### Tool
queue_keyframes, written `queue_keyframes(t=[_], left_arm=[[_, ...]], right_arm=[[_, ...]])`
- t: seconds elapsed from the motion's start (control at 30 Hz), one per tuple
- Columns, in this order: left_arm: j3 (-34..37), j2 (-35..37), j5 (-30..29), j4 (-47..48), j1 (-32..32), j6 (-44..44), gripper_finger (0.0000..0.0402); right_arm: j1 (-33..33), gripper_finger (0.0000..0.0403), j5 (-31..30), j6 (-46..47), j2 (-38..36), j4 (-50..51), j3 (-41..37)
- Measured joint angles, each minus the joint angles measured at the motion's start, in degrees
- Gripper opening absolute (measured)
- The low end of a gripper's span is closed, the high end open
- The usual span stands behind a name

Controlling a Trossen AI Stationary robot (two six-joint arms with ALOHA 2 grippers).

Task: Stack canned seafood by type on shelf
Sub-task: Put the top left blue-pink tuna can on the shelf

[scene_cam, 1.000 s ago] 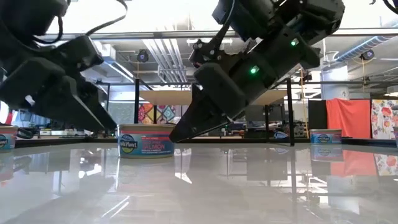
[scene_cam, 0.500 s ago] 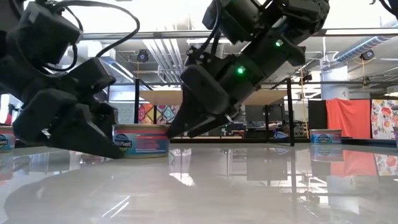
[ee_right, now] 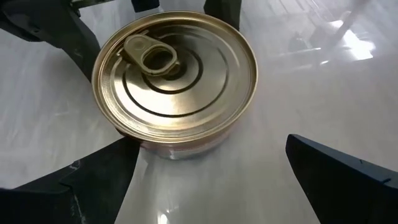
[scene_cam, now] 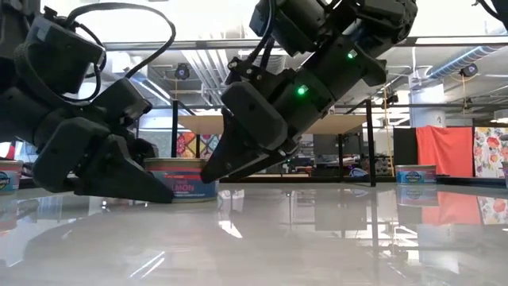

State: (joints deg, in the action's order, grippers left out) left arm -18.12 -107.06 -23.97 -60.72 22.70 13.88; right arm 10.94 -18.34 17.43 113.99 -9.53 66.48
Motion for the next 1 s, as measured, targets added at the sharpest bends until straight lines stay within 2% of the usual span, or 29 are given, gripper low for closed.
queue_keyframes(t=[0.2, 0.33, 0.47, 0.6, 0.7, 0.77, 0.9, 1.0], left_arm=[[-0.29, -0.16, 0.57, -0.38, 0.00, 0.09, 0.0373], [0.13, 1.52, 1.40, -0.25, 0.09, 3.97, 0.0356], [1.54, 6.06, 1.61, -0.34, 0.39, 6.19, 0.0343], [2.64, 14.30, 1.93, 1.87, 0.61, 6.19, 0.0343], [2.37, 22.44, 0.58, 9.31, 0.30, 5.11, 0.0344], [0.75, 29.05, -0.38, 17.60, -0.12, 4.20, 0.0344], [-6.27, 40.20, -1.58, 39.13, -2.17, 2.24, 0.0345], [-11.42, 46.10, -2.04, 48.83, -5.49, -2.27, 0.0346]], right_arm=[[0.00, 0.0400, 0.00, -0.99, -0.44, 1.06, 0.63], [0.04, 0.0400, 1.40, -1.01, -2.21, 4.44, 1.54], [0.60, 0.0400, 2.43, -1.90, -5.63, 9.07, 2.88], [1.68, 0.0400, 1.15, -5.15, -10.83, 13.25, 3.28], [1.81, 0.0400, -0.58, -9.14, -15.57, 14.75, 3.13], [1.52, 0.0400, -0.60, -11.55, -18.74, 14.80, 3.10], [0.21, 0.0400, -0.53, -15.68, -23.82, 12.93, 3.30], [-0.87, 0.0400, -0.18, -20.13, -26.66, 8.59, 3.45]])
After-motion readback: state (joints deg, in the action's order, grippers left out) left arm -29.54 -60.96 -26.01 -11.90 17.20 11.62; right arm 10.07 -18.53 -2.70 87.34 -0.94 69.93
